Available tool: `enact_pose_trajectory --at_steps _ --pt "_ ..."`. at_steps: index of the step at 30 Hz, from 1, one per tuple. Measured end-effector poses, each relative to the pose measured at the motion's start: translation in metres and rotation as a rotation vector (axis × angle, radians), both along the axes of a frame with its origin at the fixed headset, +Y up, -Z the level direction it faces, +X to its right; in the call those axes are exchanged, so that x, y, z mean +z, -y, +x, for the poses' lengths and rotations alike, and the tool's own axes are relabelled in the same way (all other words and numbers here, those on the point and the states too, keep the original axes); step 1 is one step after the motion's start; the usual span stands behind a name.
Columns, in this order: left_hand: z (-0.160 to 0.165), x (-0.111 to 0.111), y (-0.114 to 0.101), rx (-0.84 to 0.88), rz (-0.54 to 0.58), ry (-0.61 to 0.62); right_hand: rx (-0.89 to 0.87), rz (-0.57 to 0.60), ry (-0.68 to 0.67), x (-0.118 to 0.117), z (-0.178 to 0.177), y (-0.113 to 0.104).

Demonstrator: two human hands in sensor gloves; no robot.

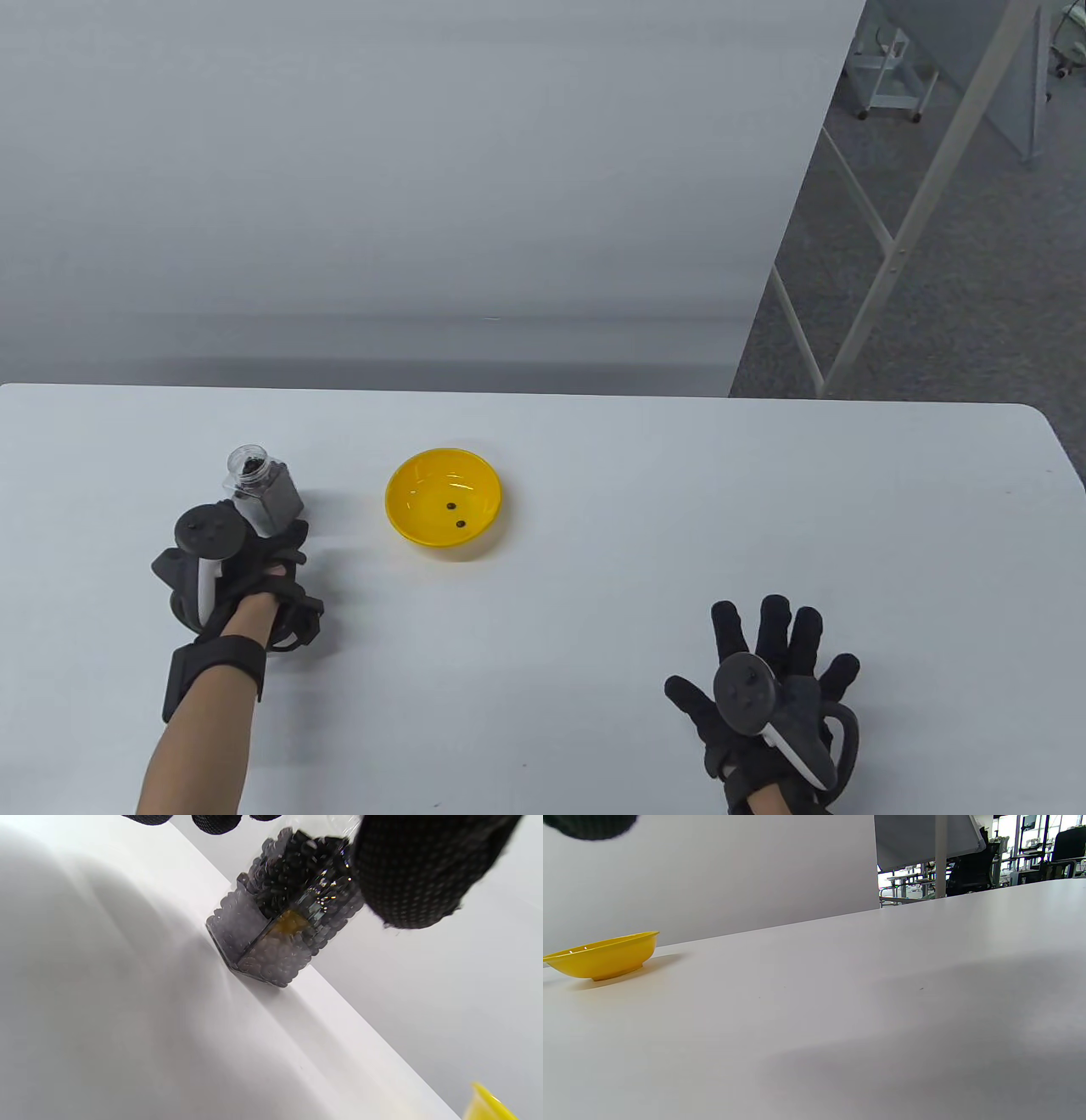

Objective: Pour coffee beans from coffee jar into bowl

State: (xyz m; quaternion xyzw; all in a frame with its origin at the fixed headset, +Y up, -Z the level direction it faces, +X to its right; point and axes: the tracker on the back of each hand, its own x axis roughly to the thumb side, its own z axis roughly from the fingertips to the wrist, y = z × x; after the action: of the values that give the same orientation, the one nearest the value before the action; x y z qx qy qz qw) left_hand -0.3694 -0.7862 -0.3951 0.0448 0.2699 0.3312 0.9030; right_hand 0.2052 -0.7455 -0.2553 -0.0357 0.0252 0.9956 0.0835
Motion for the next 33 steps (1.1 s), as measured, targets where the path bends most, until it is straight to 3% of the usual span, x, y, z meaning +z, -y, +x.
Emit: enact_pose_trajectory --at_steps 7,18,26,33 --pt "0.016 0.033 -0.019 0.043 0.121 0.111 0.018 0.009 -0.026 0.005 -0.001 -0.002" --pt "0.065 0.086 -0.056 -0.15 0.23 0.457 0.01 0.044 -0.045 0.01 0.0 -0.003" --pt "0.096 0.123 -0.061 -0.281 0.289 0.58 0.043 0.052 -0.078 0.012 -0.01 0.0" --pt "0.123 0.139 -0.054 -0.447 0.301 0.669 0.062 0.053 -0.092 0.016 -0.018 0.0"
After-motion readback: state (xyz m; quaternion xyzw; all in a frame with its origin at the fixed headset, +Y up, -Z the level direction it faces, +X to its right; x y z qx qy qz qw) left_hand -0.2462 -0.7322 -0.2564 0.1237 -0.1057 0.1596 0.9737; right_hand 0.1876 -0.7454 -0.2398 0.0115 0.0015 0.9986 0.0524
